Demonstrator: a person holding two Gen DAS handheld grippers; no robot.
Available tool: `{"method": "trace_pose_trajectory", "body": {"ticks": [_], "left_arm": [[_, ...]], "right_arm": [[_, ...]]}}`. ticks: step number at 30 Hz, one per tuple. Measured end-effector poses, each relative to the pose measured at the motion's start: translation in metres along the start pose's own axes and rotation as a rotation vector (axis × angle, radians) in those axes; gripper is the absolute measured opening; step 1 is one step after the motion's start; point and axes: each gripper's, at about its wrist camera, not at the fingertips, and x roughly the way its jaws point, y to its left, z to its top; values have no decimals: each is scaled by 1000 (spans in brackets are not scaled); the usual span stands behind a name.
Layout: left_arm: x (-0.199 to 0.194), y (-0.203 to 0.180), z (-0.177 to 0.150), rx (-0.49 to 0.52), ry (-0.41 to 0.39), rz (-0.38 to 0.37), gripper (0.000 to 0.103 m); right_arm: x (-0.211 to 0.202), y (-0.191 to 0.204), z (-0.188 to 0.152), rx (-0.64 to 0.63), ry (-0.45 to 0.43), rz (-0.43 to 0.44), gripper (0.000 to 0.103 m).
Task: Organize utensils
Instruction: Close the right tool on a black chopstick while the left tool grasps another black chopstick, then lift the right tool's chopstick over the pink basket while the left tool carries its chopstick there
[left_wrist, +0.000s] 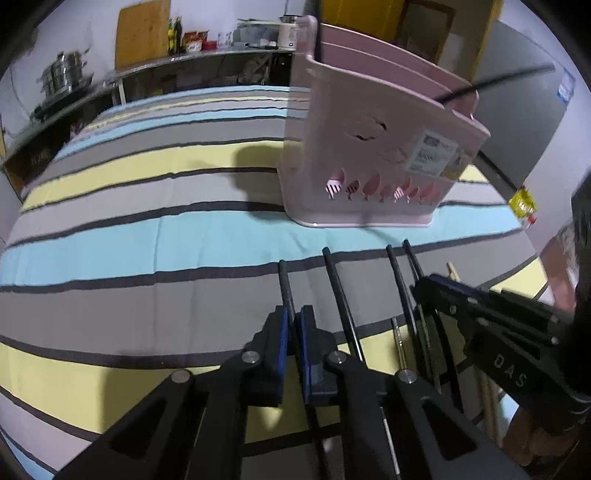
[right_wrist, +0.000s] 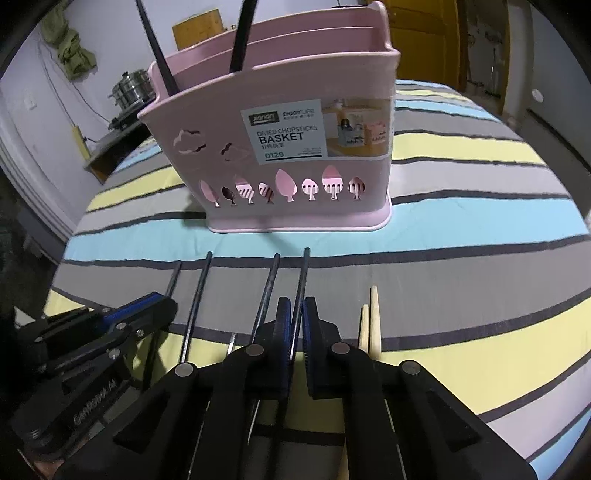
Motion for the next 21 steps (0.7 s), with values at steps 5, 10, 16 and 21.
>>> {"method": "trace_pose_trajectory", "body": {"ticks": [5, 10, 16, 21], "left_arm": [[-21, 7, 8, -26, -39, -37, 6], [-51, 7, 19, -18, -89, -65, 6], [-81, 5, 37, 5, -143, -89, 6], [-103, 2, 46, 14, -179, -101, 6]], "right_arm": [[-23, -1, 4, 6, -46, 34, 5], [-54, 4, 15, -4, -109, 61, 5], [-87, 6, 30, -15, -177, 81, 5], [-109, 10, 36, -34, -228, 85, 5]]}}
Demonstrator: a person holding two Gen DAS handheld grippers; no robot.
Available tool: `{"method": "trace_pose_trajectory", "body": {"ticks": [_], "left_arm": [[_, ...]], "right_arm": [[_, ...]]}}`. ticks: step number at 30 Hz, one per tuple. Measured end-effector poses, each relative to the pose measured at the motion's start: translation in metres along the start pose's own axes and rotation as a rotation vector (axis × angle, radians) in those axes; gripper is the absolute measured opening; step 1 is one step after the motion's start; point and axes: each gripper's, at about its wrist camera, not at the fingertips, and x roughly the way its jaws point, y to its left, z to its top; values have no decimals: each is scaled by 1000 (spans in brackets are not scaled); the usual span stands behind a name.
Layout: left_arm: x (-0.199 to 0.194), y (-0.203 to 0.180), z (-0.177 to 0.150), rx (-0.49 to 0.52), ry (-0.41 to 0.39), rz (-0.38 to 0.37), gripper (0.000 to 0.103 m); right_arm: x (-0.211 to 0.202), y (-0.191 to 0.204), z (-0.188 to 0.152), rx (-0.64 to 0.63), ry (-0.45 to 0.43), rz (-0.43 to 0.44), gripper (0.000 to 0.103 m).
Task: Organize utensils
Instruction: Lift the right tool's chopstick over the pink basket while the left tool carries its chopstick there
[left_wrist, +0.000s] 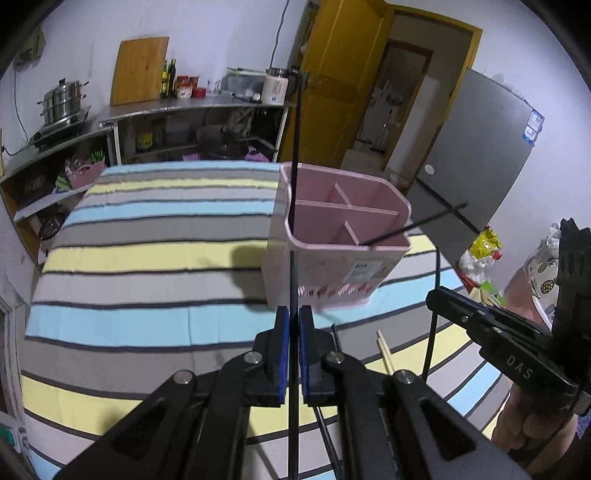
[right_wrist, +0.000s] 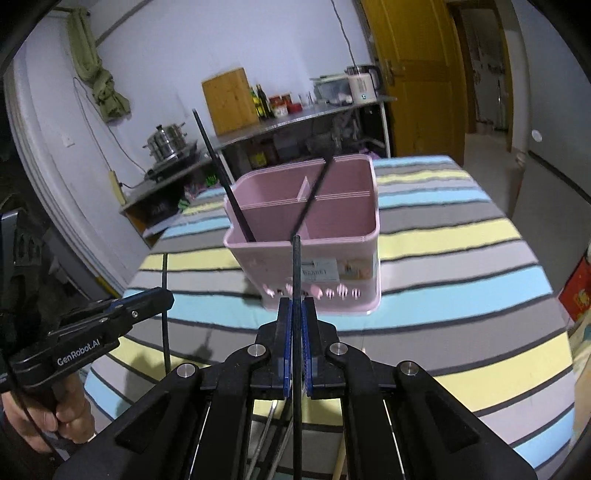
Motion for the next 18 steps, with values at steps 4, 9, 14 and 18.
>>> {"method": "trace_pose_trajectory", "body": {"ticks": [4, 9, 14, 18], "left_arm": [[-14, -3, 11, 18, -34, 2, 6], [-31, -7, 21, 29, -73, 0, 6], [-41, -10, 21, 27, -93, -4, 6], [-47, -11, 15, 18, -94, -5, 6]], "right_arm": [[-15, 5, 9, -15, -42, -2, 5], [-29, 8, 14, -27, -82, -6, 5], [-36, 12, 13, -32, -92, -8, 5], [-42, 10, 8, -32, -92, -9, 5]]}}
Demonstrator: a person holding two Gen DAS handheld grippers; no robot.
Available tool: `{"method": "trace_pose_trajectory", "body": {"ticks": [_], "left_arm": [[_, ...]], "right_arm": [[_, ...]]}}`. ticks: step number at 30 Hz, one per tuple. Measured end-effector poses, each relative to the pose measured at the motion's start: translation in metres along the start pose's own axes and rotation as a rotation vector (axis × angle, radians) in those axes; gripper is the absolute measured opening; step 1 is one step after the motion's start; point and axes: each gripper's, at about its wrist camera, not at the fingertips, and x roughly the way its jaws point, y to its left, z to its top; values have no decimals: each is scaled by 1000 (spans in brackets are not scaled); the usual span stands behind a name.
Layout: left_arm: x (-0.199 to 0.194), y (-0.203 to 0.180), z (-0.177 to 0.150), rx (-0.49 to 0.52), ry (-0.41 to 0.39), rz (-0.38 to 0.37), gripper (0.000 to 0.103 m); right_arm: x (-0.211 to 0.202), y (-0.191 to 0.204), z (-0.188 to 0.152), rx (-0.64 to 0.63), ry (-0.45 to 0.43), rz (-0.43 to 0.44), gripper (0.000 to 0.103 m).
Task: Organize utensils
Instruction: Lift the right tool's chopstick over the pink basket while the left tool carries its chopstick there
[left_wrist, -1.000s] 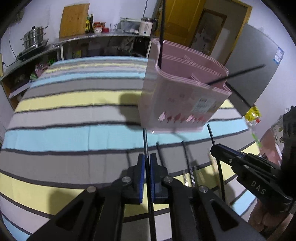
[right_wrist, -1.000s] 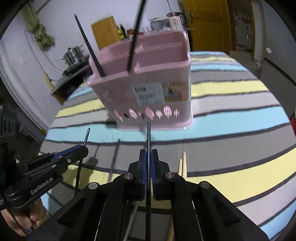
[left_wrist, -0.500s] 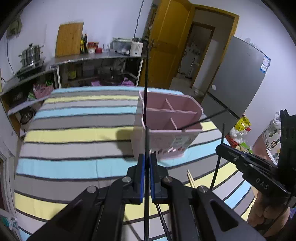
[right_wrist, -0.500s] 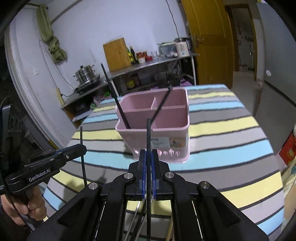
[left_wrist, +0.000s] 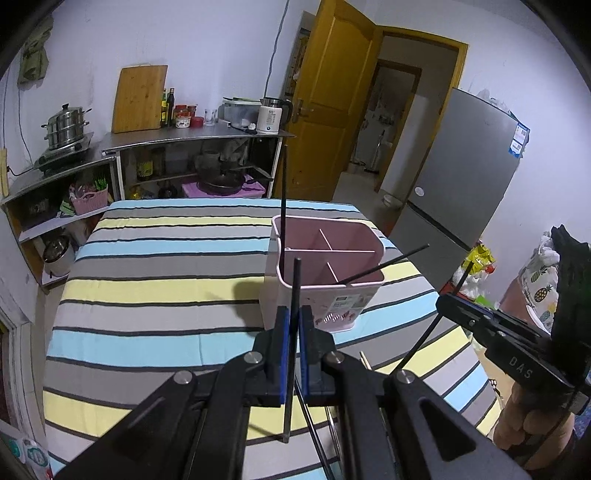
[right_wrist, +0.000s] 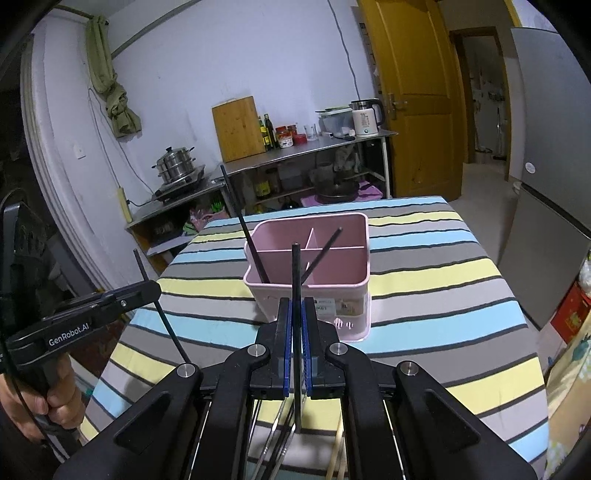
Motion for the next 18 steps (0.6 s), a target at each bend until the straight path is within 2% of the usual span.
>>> {"method": "trace_pose_trajectory", "body": {"ticks": [4, 11, 18], "left_arm": [[-10, -1, -6, 3, 2, 3, 6], [-19, -4, -21, 15, 49, 8, 6], [-26, -3, -22, -2, 47, 8, 5]], "right_arm": [[-6, 0, -2, -1, 2, -2, 5], [-22, -2, -12, -4, 2, -1, 5], [-35, -1, -10, -4, -27, 3, 5]]}}
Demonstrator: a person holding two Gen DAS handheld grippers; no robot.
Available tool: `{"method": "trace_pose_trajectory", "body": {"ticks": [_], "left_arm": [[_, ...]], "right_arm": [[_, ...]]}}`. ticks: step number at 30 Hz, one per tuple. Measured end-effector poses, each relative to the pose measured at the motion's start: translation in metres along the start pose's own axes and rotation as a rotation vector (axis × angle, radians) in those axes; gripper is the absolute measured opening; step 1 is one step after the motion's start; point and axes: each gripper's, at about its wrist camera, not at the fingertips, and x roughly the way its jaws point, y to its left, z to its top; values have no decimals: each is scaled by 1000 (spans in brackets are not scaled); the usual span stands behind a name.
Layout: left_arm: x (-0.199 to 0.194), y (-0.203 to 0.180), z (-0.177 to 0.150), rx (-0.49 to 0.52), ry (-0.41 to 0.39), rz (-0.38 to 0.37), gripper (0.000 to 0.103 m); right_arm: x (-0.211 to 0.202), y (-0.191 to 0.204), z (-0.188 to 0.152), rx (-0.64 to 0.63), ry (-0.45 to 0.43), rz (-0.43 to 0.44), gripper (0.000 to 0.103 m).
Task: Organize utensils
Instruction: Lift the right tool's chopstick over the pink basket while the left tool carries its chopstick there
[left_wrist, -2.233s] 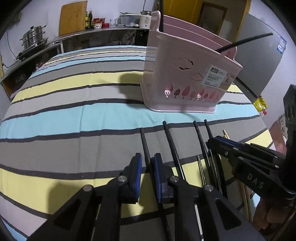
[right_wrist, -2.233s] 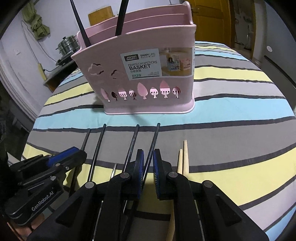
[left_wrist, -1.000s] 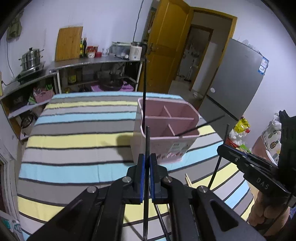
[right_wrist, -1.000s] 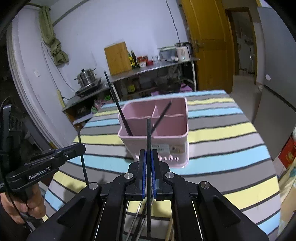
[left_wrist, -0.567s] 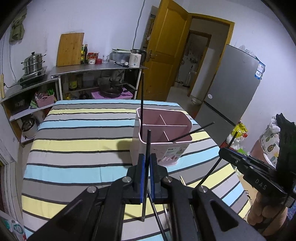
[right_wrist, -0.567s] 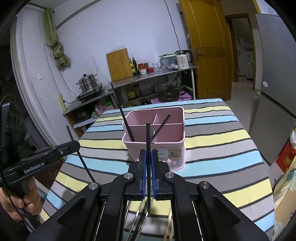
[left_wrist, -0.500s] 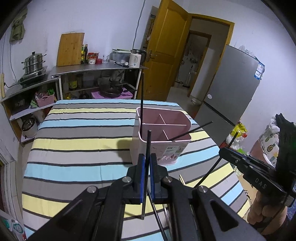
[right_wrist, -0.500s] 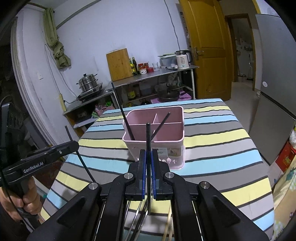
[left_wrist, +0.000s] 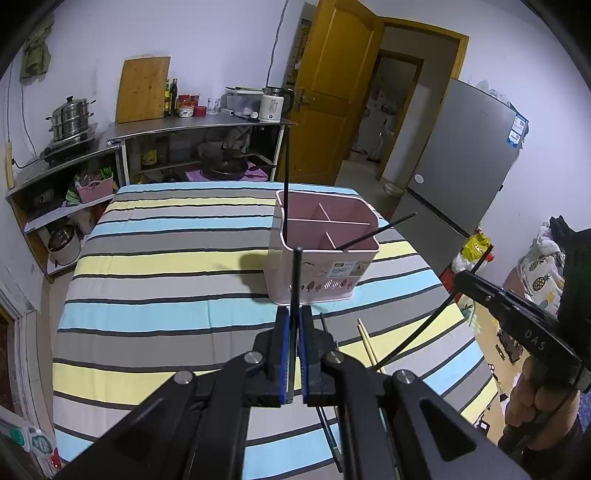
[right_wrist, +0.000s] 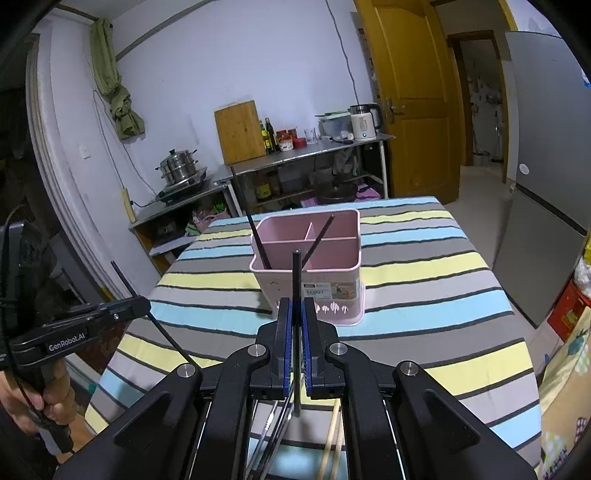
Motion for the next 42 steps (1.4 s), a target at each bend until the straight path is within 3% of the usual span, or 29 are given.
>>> {"method": "trace_pose_trajectory", "body": {"ticks": [12, 30, 42], "left_arm": [[-12, -2, 35, -31, -77, -48, 5], [-14, 2, 116, -42, -230, -82, 5], [36, 8, 124, -55, -198, -86, 5]], "right_arm": [[-13, 4, 27, 14, -100, 16, 5], [-5, 3, 103, 44, -279, 42, 5], [49, -2, 105, 51, -233, 24, 5]]}}
